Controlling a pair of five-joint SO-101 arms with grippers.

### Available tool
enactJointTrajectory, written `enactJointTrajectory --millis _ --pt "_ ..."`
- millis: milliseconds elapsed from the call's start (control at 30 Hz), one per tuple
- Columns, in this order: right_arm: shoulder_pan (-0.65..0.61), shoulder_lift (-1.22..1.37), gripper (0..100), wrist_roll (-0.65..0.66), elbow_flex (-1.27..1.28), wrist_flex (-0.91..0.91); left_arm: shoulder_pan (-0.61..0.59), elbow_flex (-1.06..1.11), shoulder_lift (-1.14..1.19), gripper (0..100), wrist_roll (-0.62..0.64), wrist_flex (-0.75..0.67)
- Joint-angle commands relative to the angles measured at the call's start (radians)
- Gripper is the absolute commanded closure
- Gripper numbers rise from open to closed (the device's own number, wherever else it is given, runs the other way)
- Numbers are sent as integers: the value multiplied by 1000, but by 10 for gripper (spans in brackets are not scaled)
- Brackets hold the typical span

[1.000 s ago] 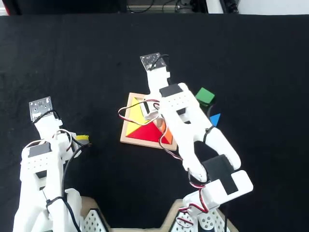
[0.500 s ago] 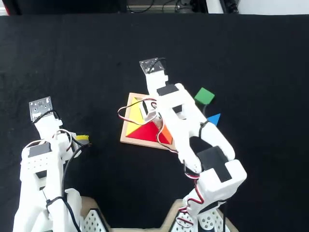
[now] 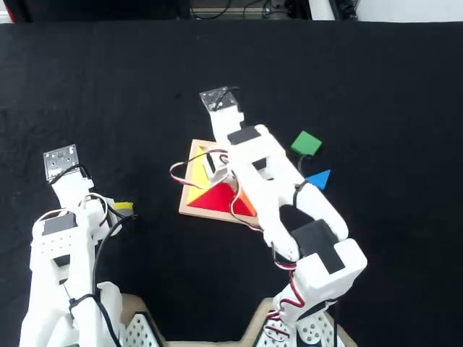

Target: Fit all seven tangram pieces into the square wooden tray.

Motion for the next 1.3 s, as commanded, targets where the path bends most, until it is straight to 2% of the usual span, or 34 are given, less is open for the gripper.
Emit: enactJointTrajectory --millis 0,133,500,1000,1267 --pt "-18 -7 903 11 -120 77 12 -5 -8 668 -14 -5" --pt "-23 -7 903 11 -177 138 12 -5 -8 668 -14 -5" --pt "-15 -1 903 15 -159 137 12 -5 -8 668 -14 -5" --pt "41 4 904 230 -156 137 12 -5 -8 668 -14 -5" --pt "41 5 905 269 -136 94 12 -5 -8 668 -14 -5"
